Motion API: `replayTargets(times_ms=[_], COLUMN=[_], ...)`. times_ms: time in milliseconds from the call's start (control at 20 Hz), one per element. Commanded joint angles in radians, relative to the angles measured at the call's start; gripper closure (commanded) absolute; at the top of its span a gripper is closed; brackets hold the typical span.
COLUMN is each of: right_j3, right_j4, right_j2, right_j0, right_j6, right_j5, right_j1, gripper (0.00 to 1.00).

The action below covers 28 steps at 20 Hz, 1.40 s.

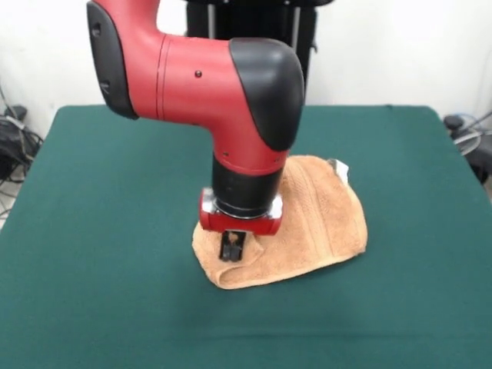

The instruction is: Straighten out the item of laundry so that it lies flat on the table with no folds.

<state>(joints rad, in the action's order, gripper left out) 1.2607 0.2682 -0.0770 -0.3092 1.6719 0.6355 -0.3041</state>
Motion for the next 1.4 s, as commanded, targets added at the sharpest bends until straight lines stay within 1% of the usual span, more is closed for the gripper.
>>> replayTargets(times_ms=[50,100,250,400,500,550,600,700,800,900,1000,1150,1250,1300,1350,1400], right_j3=[0.154,0.147,0.082,-0.073,-0.176,-0.209,-0.272,-0.347,-0.409,-0.451,-0.473,-0.498,-0.531,-0.555,-0.566,-0.618], right_j4=[0.016,0.041,0.077,0.09,0.104,0.109,0.117,0.108,0.099,0.096,0.103,0.126,0.148,0.154,0.154,0.153], right_j2=[-0.103,-0.084,-0.068,-0.066,-0.062,-0.06,-0.06,-0.089,-0.106,-0.12,-0.127,-0.137,-0.156,-0.182,-0.201,-0.222], right_j0=[-0.116,-0.122,-0.13,-0.118,-0.1,-0.093,-0.086,-0.095,-0.096,-0.097,-0.097,-0.1,-0.108,-0.122,-0.132,-0.137], right_j6=[-0.108,-0.109,-0.074,-0.06,-0.053,-0.046,-0.048,-0.061,-0.058,-0.063,-0.067,-0.087,-0.139,-0.187,-0.211,-0.225], right_j5=[0.005,-0.019,-0.077,-0.086,-0.093,-0.102,-0.109,-0.11,-0.096,-0.068,-0.052,-0.063,-0.072,-0.083,-0.093,-0.086], right_j1=[-0.061,-0.044,0.029,0.139,0.197,0.215,0.249,0.296,0.33,0.347,0.354,0.365,0.384,0.399,0.408,0.437], gripper=[1.0,1.0,1.0,1.0,1.0,1.0,1.0,1.0,1.0,1.0,1.0,1.0,1.0,1.0,1.0,1.0])
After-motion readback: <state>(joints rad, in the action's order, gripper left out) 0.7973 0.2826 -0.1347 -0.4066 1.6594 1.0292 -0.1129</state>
